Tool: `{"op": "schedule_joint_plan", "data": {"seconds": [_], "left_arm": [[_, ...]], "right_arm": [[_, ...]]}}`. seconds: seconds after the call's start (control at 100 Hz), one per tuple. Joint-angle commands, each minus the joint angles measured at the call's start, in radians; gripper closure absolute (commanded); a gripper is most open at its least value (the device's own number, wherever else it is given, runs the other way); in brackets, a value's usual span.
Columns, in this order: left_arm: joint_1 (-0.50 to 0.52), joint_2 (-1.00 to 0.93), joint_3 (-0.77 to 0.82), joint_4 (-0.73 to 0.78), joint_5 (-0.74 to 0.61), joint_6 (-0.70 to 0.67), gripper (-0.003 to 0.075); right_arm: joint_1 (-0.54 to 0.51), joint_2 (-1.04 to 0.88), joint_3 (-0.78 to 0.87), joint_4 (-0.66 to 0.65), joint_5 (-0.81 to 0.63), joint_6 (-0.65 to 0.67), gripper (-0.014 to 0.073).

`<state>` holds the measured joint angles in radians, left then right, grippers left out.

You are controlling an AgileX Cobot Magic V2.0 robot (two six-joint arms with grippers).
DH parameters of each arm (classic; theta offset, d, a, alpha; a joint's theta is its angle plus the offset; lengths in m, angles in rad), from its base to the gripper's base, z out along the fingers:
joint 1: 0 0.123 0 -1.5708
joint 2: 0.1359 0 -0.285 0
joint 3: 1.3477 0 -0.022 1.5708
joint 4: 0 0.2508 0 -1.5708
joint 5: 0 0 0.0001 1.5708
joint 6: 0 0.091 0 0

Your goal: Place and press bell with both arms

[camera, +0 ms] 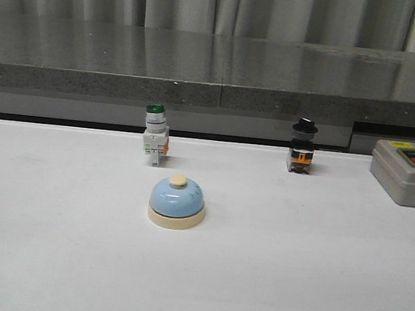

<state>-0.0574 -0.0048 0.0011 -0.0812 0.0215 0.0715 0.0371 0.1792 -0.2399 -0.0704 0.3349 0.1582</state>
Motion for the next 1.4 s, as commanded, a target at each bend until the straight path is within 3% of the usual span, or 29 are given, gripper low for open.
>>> {"op": "schedule_joint_plan", "data": {"seconds": [0.0,0.18,0.36,0.99,1.39], "left_arm": [[0.001,-0.033,0.021,0.0,-0.079,-0.006,0.0739],[0.001,-0.033,0.021,0.0,-0.079,-0.006,0.0739],[0.001,-0.033,0.021,0.0,-0.079,-0.006,0.0739],[0.001,-0.033,0.021,0.0,-0.079,-0.006,0.0739],[0.001,-0.033,0.021,0.0,-0.079,-0.006,0.0739]], "right_arm": [[-0.006,0.088,-0.101,0.0,-0.06,-0.003,0.0652],[-0.005,0.259,-0.19,-0.001,-0.109,-0.003,0.0652],[0.03,0.455,-0.331,0.0,-0.048,-0.004,0.0652],[0.453,1.173,-0.913,0.0,0.204,-0.047,0.0652],[0.606,1.522,-1.249,0.0,0.382,-0.086,0.0652]]}}
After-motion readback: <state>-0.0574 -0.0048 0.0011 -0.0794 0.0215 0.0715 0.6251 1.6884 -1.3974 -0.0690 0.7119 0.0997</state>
